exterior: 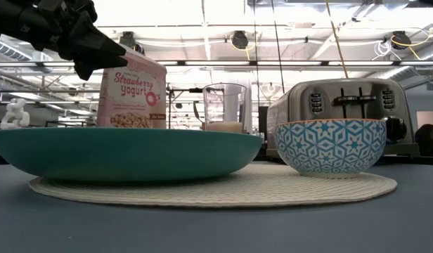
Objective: Arrange a breakfast setting
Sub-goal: Put the red apple on the green plate
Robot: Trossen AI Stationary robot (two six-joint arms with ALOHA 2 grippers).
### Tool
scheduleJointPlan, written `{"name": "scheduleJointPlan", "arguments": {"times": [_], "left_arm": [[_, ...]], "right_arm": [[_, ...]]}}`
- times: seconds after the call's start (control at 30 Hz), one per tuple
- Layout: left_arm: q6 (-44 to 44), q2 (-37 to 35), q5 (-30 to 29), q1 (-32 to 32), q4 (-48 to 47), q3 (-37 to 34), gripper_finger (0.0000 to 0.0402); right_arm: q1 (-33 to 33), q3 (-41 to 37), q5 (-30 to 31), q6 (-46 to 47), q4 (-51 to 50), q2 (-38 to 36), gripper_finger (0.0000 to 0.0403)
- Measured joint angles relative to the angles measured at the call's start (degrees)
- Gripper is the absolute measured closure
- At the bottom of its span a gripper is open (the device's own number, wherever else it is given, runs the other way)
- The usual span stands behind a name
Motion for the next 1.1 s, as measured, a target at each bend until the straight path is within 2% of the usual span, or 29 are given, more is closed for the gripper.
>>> {"name": "scheduleJointPlan", "arguments": {"times": [0.27,0.43,0.7,0.9,1.1], "left_arm": [[0.0,0.0,0.0,0.0,0.0,0.0,0.0243],[0.0,0.0,0.0,0.0,0.0,0.0,0.0243],[0.0,0.0,0.0,0.0,0.0,0.0,0.0243],[0.0,0.0,0.0,0.0,-0.3,0.0,0.0243],[0.2,0.0,0.0,0.0,-0.5,0.0,0.0243]], "right_arm": [[-7.6,0.0,7.6,-32.9,12.7,0.8,0.0140],[-13.4,0.0,7.8,-48.9,19.0,2.5,0.0140],[-22.0,0.0,7.6,-68.1,26.9,6.9,0.0140],[-27.2,0.0,7.3,-75.8,33.1,10.8,0.0140],[-30.6,0.0,-1.9,-80.5,41.7,16.9,0.0140]]}}
